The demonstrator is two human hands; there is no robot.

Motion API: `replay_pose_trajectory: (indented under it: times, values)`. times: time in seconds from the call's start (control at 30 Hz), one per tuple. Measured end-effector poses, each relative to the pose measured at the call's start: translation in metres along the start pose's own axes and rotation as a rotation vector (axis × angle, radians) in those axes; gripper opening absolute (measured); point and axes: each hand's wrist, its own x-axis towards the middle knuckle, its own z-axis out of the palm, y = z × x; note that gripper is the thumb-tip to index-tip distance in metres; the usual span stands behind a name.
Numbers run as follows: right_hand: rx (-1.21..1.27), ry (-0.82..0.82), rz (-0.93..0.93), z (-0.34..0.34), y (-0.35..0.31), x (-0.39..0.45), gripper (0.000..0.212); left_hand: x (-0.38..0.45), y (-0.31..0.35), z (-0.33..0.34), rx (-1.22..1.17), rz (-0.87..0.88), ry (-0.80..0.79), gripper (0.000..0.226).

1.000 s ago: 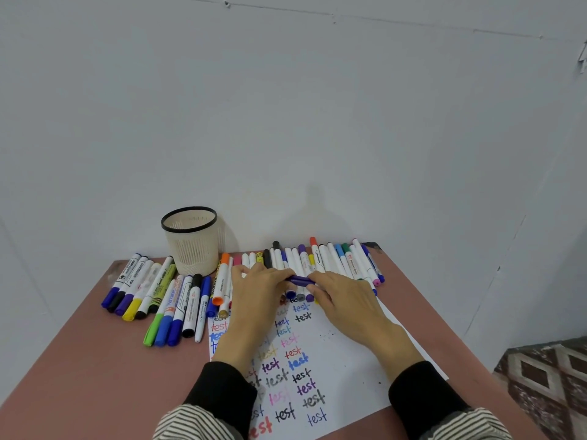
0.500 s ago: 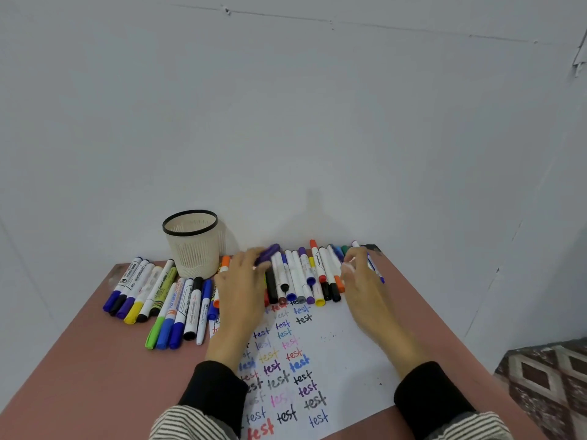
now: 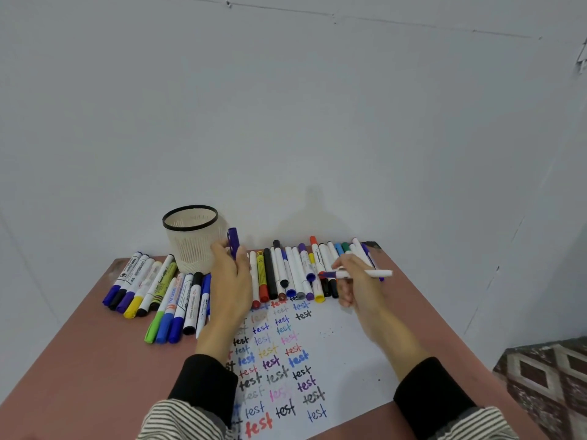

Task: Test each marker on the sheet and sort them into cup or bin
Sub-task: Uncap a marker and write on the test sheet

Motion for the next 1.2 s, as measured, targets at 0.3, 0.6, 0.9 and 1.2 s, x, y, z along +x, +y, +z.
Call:
replay_pose_trajectory:
  times: [0.3, 0.6, 0.9, 1.2]
  values:
    - [-0.275, -0.149, -0.048, 0.02, 0.022, -0.012, 0.044, -0.017, -0.003, 0.005, 0.141, 0.05, -0.001, 0.012]
    - [-0.34, -0.194, -0.097, 0.022, 0.033, -0.013, 0.046, -0.023, -0.004, 0.009, 0.292, 0.1, -0.104, 0.017]
    - [-0.41, -0.202, -0.082, 0.023, 0.036, -0.011, 0.052, -0.026, 0.0, 0.009, 0.334, 0.119, -0.108, 0.016]
    - [-0.377, -0.063, -0.122, 0.023, 0.033, -0.011, 0.042, -0.022, -0.007, 0.012, 0.319, 0.104, -0.116, 0.021]
